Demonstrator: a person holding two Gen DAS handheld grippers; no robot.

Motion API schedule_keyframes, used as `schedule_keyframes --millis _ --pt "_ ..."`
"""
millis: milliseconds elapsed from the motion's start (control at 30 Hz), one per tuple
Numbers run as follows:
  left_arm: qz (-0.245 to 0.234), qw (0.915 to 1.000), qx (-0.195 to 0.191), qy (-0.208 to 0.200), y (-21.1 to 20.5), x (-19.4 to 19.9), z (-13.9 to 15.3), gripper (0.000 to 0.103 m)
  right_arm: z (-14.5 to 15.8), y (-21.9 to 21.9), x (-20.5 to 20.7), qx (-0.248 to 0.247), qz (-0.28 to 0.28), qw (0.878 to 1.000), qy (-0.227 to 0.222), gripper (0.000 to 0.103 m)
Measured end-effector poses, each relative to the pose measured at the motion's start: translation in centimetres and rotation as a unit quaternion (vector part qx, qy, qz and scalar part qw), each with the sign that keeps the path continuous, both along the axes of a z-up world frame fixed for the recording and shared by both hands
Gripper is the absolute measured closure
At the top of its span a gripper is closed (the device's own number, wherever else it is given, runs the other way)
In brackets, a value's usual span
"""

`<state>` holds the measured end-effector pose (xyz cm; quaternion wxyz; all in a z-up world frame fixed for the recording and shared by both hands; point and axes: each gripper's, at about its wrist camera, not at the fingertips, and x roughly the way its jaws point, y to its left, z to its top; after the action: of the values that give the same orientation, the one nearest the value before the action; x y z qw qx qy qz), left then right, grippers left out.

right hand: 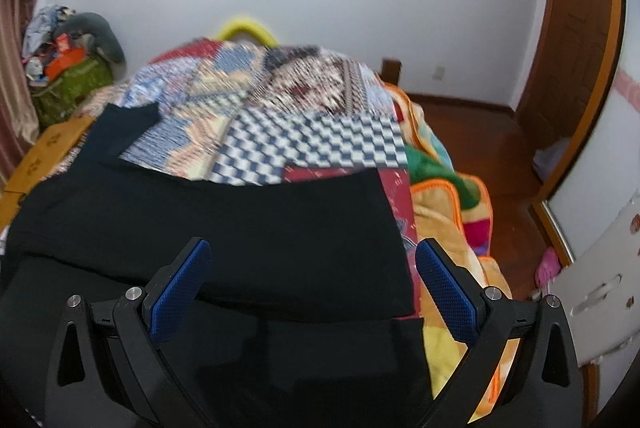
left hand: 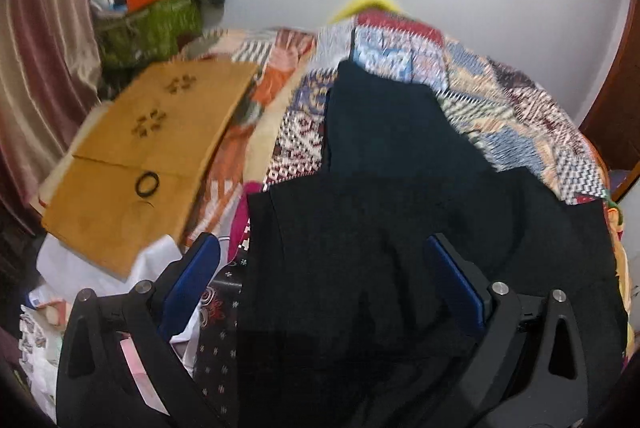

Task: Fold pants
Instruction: 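Lower both grippers onto the trouser waistband and close on it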

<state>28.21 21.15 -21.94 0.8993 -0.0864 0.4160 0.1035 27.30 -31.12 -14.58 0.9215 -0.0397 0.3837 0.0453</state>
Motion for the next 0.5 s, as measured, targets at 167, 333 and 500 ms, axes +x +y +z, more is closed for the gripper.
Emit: schedule_keyframes --millis 167,333,500 --pt "0.018 0.9985 -0.009 0.051 2.1 3.9 -3.5 0.019 -1.6 -1.7 4.3 -0.004 -0.011 1.000 0.022 0.003" --pt "0.033 0.9939 -0.049 0.094 4.2 7.3 -6.3 0.042 -2.0 -3.4 8.4 -0.002 -0.014 1.000 0.028 0.010" --pt "0.031 0.9898 -0.074 0.118 4.4 8.9 -8.4 0.053 -3.9 -4.3 12.7 0.011 -0.004 0.998 0.057 0.023"
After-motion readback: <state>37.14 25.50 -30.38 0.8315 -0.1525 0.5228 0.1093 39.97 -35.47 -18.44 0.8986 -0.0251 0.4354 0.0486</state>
